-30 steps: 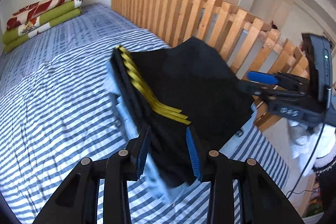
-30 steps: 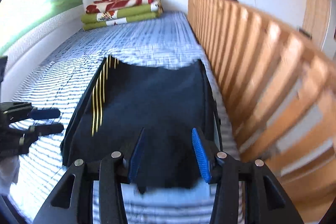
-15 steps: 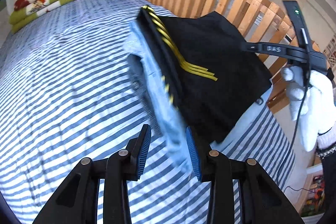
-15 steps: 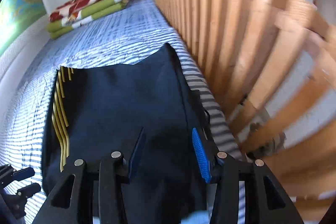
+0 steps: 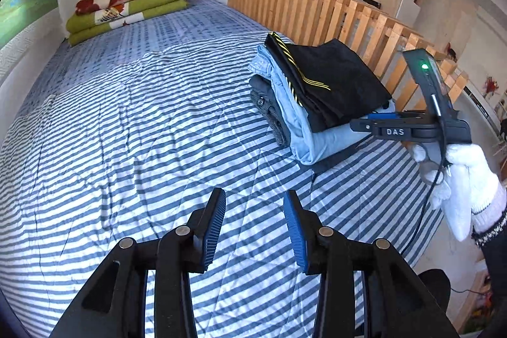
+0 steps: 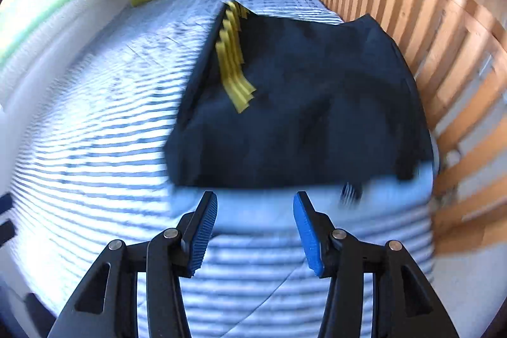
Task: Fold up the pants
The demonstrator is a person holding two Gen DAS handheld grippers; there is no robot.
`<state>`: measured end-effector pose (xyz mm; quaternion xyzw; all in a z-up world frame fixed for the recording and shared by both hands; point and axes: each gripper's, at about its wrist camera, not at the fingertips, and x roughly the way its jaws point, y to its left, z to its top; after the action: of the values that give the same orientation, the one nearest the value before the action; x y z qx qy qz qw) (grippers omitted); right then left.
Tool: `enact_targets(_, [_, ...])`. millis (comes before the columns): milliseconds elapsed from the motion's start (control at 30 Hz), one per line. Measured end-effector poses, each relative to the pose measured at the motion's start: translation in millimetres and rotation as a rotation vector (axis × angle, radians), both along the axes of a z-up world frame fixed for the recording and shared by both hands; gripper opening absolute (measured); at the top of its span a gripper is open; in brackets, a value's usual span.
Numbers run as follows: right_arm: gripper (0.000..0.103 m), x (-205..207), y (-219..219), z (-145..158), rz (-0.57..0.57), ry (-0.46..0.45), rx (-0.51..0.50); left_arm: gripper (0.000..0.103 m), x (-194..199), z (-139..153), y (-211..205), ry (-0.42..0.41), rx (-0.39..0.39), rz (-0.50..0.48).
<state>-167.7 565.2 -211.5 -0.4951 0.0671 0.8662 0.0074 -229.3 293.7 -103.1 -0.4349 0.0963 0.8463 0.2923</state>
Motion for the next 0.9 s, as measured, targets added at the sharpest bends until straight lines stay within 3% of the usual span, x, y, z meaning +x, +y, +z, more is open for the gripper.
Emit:
enact_targets(200, [0.046,80.0,-56.1,43.6,-0.021,0.124,0.004,0.047,41.9,20.1,-48.0,0.039,0.009,0.050])
enact_targets(400, [0.046,166.2,-119.6,74.8,0.035,0.213,-0.025,0.053,98.0,37.2,-92.6,0.096,0.004,0.092])
enact_targets(633, [0.046,239.5,-176.2,84.3,0.047,0.274,0.011,0.061,177.0,44.9,-136.6,0.141,0.044,0.144])
enact_targets(900, [0.047,293.9,-201.8,79.3,0.048,0.290,-0.005,0.071,241.7,52.0,-168.1,0.213,0.039,0.218])
